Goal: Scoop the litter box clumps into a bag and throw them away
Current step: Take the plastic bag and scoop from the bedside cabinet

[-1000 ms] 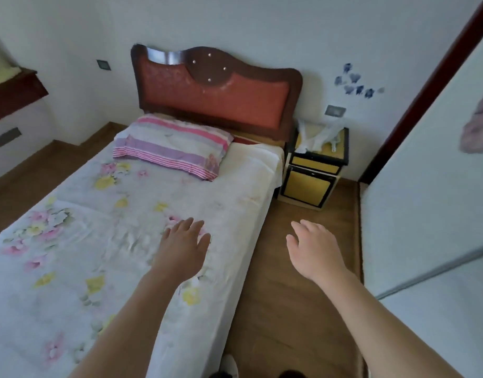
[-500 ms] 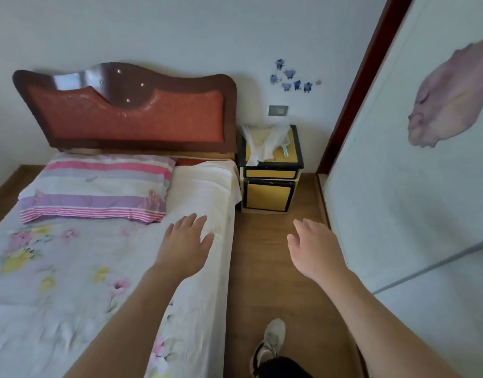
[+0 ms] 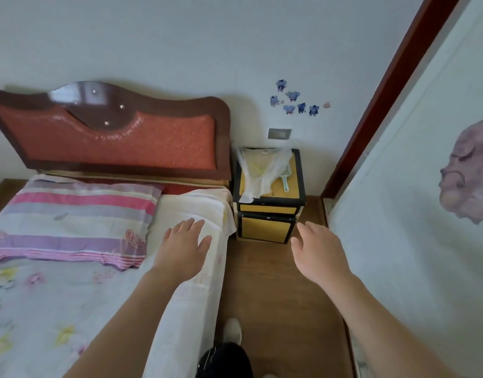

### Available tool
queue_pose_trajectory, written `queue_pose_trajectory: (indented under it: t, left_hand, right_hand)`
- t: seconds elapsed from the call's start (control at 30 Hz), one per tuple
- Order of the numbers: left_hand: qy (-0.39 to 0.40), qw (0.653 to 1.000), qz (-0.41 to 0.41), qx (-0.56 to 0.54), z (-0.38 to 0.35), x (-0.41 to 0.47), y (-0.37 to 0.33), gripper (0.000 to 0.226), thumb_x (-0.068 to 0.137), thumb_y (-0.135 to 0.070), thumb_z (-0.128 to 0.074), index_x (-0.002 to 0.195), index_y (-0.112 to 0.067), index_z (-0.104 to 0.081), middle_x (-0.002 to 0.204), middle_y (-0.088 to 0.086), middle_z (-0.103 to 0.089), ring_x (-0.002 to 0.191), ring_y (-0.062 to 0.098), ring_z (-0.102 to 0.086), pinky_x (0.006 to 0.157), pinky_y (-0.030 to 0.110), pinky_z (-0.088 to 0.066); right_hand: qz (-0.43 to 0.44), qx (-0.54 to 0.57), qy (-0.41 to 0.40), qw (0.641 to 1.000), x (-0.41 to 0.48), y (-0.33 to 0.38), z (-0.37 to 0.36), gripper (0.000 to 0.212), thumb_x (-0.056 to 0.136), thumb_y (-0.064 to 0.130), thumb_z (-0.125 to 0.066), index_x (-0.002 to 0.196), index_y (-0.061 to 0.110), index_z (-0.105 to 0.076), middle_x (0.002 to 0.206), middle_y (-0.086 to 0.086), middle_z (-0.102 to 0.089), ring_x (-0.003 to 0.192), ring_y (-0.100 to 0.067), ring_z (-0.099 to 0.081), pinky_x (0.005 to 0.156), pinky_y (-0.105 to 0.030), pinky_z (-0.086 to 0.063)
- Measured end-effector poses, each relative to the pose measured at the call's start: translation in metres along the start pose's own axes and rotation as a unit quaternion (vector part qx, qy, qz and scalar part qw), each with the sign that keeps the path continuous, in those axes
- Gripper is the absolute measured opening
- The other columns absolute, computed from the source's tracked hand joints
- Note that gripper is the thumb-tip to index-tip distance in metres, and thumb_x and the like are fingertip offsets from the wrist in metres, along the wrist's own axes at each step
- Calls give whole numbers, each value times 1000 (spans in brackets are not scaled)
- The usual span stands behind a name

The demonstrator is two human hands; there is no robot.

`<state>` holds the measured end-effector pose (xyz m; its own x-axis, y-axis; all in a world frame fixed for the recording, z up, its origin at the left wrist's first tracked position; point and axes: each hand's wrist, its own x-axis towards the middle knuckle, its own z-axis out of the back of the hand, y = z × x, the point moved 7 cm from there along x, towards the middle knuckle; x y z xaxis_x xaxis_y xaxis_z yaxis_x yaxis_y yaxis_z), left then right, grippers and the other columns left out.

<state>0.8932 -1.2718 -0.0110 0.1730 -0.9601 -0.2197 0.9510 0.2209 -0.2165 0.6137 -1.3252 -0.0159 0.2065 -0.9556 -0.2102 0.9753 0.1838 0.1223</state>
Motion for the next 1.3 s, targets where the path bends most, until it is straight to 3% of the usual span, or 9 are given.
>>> queue_pose_trajectory:
  t: [0.37,0.57,0.83,1.0,1.13,1.3]
  left_hand:
    - [21,996,-91,-9,9,228,-62,52,100,-45,-35,148,-25,-36,153,-3,-39,142,20,-33,118,41,-25]
    - [33,995,-92,6,16,316,-88,54,100,-44,-36,149,-23,-35,155,2,-36,144,22,-29,119,42,-22]
    - [60,997,-39,31,-22,391,-118,52,99,-46,-36,146,-24,-36,151,-2,-41,140,21,-35,117,40,-26]
    - [87,996,28,19,-64,443,-112,55,95,-44,-46,144,-21,-38,144,0,-47,131,23,-44,105,41,-38]
    - [140,981,126,-50,-118,483,-96,57,92,-45,-50,142,-20,-40,142,4,-49,127,26,-49,100,43,-43]
    - [181,964,171,-95,-193,520,-80,61,88,-53,-50,136,-16,-42,129,6,-57,114,29,-57,92,42,-48]
  right_hand:
    - [-101,-5,-7,995,170,-55,27,51,104,45,-31,150,24,-36,153,2,-43,140,-21,-40,115,-36,-32]
    - [-110,11,31,993,249,-77,29,54,103,48,-31,152,25,-32,157,1,-36,145,-23,-34,117,-39,-30]
    - [-37,64,61,995,376,-107,3,48,104,42,-35,147,21,-40,148,1,-47,135,-19,-44,107,-34,-41]
    - [-10,73,106,992,441,-118,-46,44,103,40,-34,137,16,-49,132,-2,-57,120,-20,-53,95,-34,-49]
    - [-31,89,139,986,476,-122,-103,46,103,41,-34,137,14,-49,129,-4,-58,118,-21,-54,93,-34,-50]
    - [-94,110,172,974,503,-130,-174,48,102,45,-39,138,14,-50,130,-3,-58,118,-21,-56,89,-33,-50]
